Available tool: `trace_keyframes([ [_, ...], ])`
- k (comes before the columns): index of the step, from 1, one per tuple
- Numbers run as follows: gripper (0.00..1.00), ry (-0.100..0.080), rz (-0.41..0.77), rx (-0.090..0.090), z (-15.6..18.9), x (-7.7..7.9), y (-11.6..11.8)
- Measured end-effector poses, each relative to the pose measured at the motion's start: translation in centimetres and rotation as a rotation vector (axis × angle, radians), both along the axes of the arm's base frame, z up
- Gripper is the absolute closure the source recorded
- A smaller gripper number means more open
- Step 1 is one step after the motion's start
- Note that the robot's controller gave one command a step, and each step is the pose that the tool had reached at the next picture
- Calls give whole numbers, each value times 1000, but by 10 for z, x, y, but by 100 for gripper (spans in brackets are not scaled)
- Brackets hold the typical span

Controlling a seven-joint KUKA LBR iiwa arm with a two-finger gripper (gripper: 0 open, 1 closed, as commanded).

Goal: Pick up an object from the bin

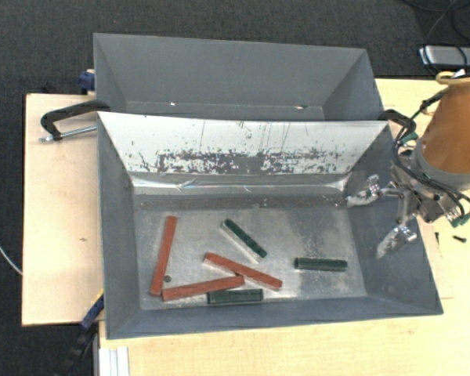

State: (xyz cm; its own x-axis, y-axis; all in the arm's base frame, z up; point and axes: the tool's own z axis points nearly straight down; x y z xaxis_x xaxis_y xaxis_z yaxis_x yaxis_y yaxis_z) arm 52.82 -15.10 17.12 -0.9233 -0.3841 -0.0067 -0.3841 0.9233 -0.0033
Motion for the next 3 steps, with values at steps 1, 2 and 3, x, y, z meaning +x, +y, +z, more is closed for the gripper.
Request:
trace_keyframes([
  [1, 100, 10, 135, -8, -87, -12, 37],
  [2, 100, 10, 135, -8, -87, -12, 37],
  [3, 100, 2, 114, 0, 34, -8, 36],
])
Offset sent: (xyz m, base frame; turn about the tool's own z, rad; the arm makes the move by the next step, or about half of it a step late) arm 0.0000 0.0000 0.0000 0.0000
